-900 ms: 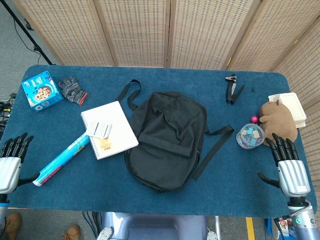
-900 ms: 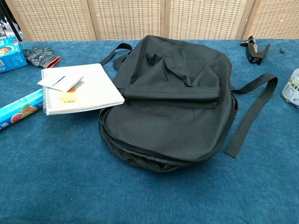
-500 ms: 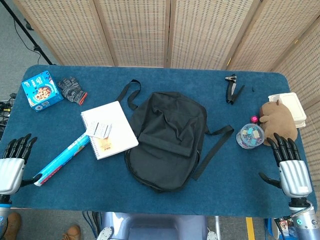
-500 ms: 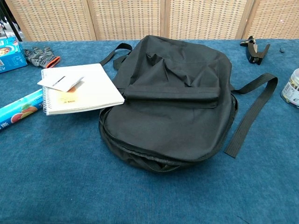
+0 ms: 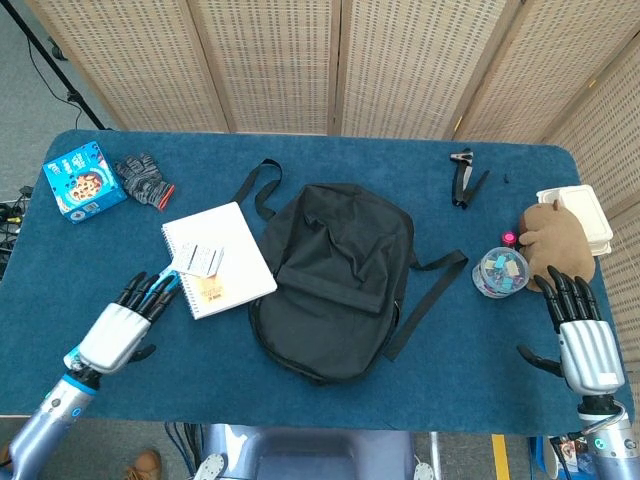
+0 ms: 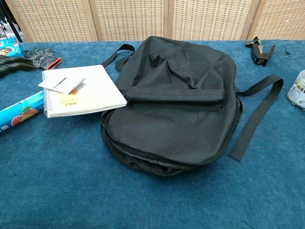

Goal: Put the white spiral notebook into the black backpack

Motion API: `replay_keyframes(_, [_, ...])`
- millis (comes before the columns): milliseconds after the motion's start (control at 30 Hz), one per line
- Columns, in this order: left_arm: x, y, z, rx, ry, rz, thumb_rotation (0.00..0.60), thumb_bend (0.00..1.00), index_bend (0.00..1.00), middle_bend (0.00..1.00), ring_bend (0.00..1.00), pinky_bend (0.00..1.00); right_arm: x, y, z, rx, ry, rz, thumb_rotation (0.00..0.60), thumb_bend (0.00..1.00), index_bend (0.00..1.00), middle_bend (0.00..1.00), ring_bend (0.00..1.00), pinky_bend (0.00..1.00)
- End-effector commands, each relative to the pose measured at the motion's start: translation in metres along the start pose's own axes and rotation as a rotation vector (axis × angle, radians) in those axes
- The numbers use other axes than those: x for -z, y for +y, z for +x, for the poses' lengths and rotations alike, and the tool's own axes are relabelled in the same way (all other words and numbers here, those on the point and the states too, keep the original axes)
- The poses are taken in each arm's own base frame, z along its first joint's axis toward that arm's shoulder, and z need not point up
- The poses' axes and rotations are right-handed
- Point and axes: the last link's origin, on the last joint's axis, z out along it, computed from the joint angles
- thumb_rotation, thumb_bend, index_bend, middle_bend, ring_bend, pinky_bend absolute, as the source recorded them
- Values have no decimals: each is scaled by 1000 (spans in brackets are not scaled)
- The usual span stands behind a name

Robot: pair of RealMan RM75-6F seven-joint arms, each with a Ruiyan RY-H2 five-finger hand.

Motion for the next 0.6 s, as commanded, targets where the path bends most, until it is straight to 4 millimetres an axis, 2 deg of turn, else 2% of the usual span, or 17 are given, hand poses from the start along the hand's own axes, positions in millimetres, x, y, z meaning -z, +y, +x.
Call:
replay_keyframes(33, [-22,12,-8,-47,-3,-77,600,0,0,0,0,21,0,1,0,-2,0,-3,600,0,0,0,0,0])
replay_keyframes(133, [-35,17,-13,-71,0,-111,600,0,7,0,0,46,-1,2,1,-6,1,-7,600,0,0,0,0,0])
replay_keyframes(300, [-54,24,-23,-92,-1,-145,600,0,88,0,11,145,-1,4,2,-13,5,-14,600,0,0,0,0,0])
replay_keyframes(467, [-66,31,-31,-91,33,-147,600,0,204,54,127,269,-2,5,2,-15,2,-19,600,0,0,0,0,0])
replay_keyframes(600, [-69,32,-37,-115,67,-130,600,0,260,110,187,298,-2,6,1,-16,1,-22,600,0,0,0,0,0])
